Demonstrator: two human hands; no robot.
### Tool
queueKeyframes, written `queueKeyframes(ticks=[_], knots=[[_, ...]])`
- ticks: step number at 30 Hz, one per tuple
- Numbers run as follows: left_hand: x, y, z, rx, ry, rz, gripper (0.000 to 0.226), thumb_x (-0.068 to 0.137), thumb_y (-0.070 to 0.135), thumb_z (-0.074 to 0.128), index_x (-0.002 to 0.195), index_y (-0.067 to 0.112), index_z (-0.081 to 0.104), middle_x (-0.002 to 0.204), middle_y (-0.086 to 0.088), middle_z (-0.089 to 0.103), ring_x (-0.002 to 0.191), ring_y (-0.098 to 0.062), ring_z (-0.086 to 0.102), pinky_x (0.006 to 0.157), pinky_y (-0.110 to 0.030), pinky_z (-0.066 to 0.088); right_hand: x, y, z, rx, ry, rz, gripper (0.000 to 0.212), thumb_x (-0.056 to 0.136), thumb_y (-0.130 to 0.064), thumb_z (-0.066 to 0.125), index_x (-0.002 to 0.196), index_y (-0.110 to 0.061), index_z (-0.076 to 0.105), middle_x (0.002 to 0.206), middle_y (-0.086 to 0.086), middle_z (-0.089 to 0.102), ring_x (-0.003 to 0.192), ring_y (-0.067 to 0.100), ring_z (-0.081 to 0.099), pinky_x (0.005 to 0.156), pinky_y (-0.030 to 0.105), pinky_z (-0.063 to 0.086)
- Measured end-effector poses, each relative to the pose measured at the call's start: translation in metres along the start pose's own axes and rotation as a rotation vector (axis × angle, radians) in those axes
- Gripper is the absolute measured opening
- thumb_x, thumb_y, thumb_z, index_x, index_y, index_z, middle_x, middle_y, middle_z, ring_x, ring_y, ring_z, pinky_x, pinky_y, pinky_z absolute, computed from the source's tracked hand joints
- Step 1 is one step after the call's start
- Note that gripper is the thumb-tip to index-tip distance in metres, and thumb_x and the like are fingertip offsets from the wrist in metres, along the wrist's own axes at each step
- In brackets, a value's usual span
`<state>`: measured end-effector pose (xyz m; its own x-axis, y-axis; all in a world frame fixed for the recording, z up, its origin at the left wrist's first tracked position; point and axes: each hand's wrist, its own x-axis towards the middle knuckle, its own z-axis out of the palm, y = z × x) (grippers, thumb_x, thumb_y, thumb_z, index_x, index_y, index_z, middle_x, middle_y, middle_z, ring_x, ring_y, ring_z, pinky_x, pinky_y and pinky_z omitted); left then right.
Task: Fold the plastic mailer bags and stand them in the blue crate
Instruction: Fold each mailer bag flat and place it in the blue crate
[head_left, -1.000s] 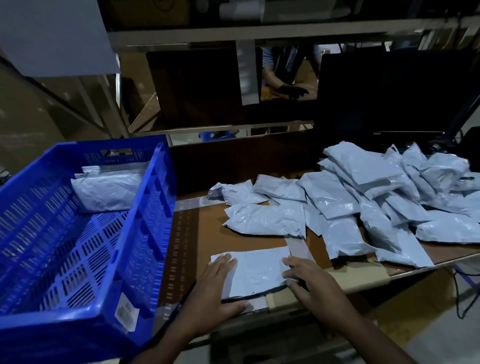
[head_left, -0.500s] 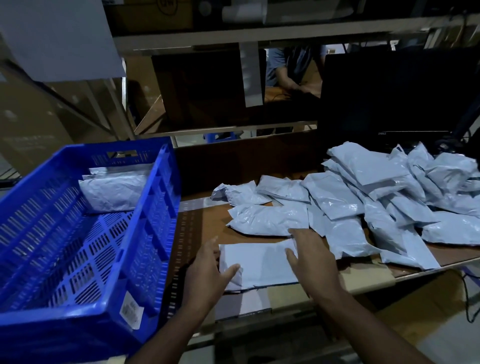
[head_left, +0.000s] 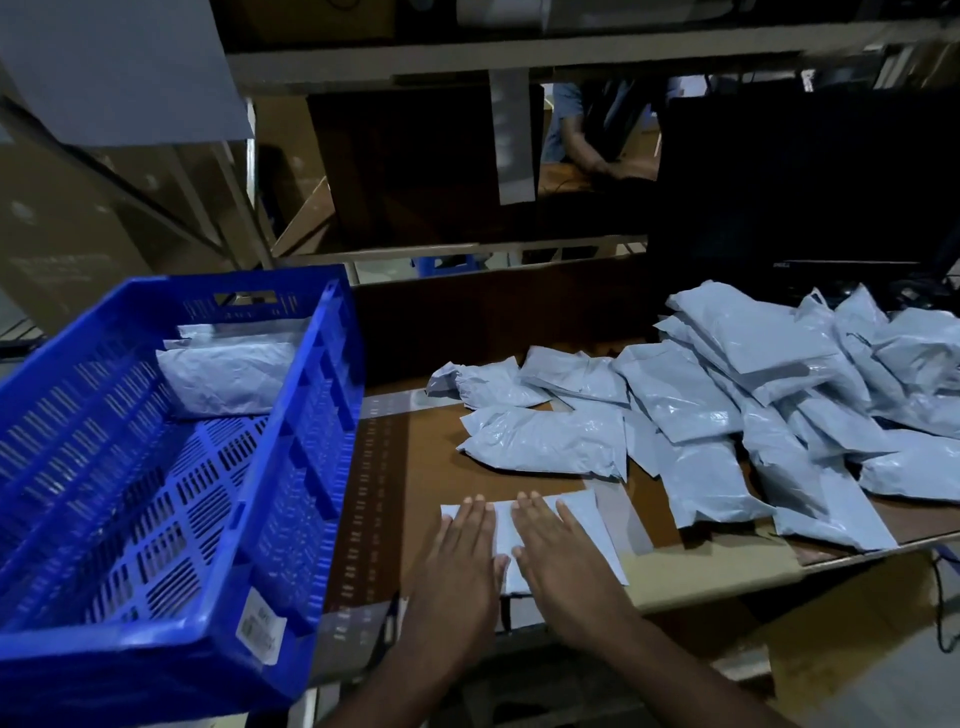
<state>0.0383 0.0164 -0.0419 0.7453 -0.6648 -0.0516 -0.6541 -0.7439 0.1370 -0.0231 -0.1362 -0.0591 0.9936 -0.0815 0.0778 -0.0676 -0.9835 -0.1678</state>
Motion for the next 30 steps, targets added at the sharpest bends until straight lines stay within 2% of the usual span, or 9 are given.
queueKeyframes(ticks=[2, 5, 9, 11, 13, 15, 19, 26, 30], knots=[[-0.002, 0.001, 0.003, 0.021, 0.013, 0.013, 0.086, 0.086, 0.051, -0.020, 0.163, 0.016, -0.001, 0.170, -0.002, -0.007, 0.156, -0.013, -0.010, 0.124, -0.033, -0.011, 0.001, -0.001, 0.002, 0.017, -0.028, 0.013, 0.068, 0.108, -0.036, 0.005, 0.138, -0.006, 0.059, 0.144, 0.011, 0.055, 0.135, 0.022, 0.051, 0.114, 0.037, 0.019], [-0.003, -0.004, 0.007, 0.009, 0.041, 0.032, 0.081, 0.093, 0.051, -0.018, 0.163, 0.016, 0.002, 0.171, -0.002, -0.004, 0.155, -0.012, -0.012, 0.127, -0.039, -0.005, -0.002, -0.005, -0.001, 0.009, -0.051, 0.053, 0.067, 0.108, -0.040, 0.008, 0.141, -0.008, 0.056, 0.147, 0.009, 0.052, 0.137, 0.020, 0.049, 0.113, 0.036, 0.018], [-0.008, -0.006, 0.009, -0.069, 0.030, 0.025, 0.076, 0.094, 0.051, -0.011, 0.163, 0.020, 0.000, 0.170, 0.003, -0.009, 0.153, -0.006, -0.018, 0.126, -0.036, -0.004, -0.005, -0.003, 0.006, 0.012, -0.032, 0.044, 0.070, 0.106, -0.048, 0.006, 0.150, -0.008, 0.043, 0.157, 0.008, 0.037, 0.145, 0.020, 0.037, 0.114, 0.037, 0.017], [-0.006, -0.008, 0.009, -0.090, 0.033, 0.033, 0.076, 0.095, 0.052, -0.008, 0.163, 0.020, 0.001, 0.170, 0.004, -0.008, 0.153, -0.006, -0.017, 0.127, -0.035, -0.002, -0.002, -0.001, 0.002, 0.040, -0.042, 0.034, 0.078, 0.103, -0.056, -0.001, 0.155, -0.008, 0.031, 0.162, 0.007, 0.022, 0.150, 0.019, 0.026, 0.120, 0.036, 0.008], [-0.006, -0.009, 0.009, -0.100, 0.043, 0.035, 0.076, 0.096, 0.052, -0.004, 0.163, 0.018, 0.004, 0.170, 0.003, -0.006, 0.154, -0.006, -0.014, 0.127, -0.034, -0.003, -0.005, 0.003, -0.001, 0.074, -0.037, 0.078, 0.092, 0.092, -0.069, -0.011, 0.160, -0.012, 0.012, 0.164, 0.001, -0.001, 0.154, 0.015, 0.006, 0.125, 0.031, -0.006], [-0.009, -0.008, 0.007, -0.099, 0.033, 0.033, 0.077, 0.094, 0.053, -0.006, 0.163, 0.019, 0.000, 0.170, 0.005, -0.010, 0.153, -0.005, -0.017, 0.127, -0.031, -0.005, -0.015, 0.010, -0.006, 0.081, -0.077, 0.170, 0.100, 0.082, -0.079, -0.016, 0.160, -0.017, -0.003, 0.163, -0.004, -0.015, 0.153, 0.011, -0.008, 0.123, 0.030, -0.009], [-0.008, -0.007, 0.002, -0.122, 0.026, 0.022, 0.081, 0.090, 0.057, -0.009, 0.163, 0.022, -0.002, 0.169, 0.008, -0.013, 0.153, -0.004, -0.017, 0.127, -0.032, -0.001, -0.026, 0.025, -0.016, 0.082, -0.081, 0.282, 0.104, 0.077, -0.085, -0.013, 0.160, -0.023, -0.006, 0.167, -0.005, -0.013, 0.153, 0.009, -0.010, 0.126, 0.032, 0.001], [-0.013, -0.009, 0.001, -0.178, 0.014, 0.002, 0.082, 0.088, 0.064, -0.005, 0.162, 0.028, -0.007, 0.165, 0.014, -0.020, 0.152, -0.002, -0.018, 0.127, -0.034, 0.005, -0.037, 0.038, -0.012, 0.041, -0.061, 0.366, 0.107, 0.079, -0.088, -0.009, 0.160, -0.018, -0.005, 0.168, 0.001, -0.009, 0.154, 0.015, -0.010, 0.125, 0.035, -0.001], [-0.011, -0.015, -0.001, -0.248, 0.005, 0.014, 0.071, 0.105, 0.056, 0.026, 0.162, 0.029, -0.006, 0.165, 0.017, -0.020, 0.151, 0.001, -0.019, 0.127, -0.033, 0.002, -0.037, 0.037, -0.017, 0.031, -0.088, 0.357, 0.108, 0.077, -0.088, -0.011, 0.160, -0.018, -0.008, 0.167, 0.001, -0.011, 0.153, 0.015, -0.012, 0.125, 0.036, -0.002]])
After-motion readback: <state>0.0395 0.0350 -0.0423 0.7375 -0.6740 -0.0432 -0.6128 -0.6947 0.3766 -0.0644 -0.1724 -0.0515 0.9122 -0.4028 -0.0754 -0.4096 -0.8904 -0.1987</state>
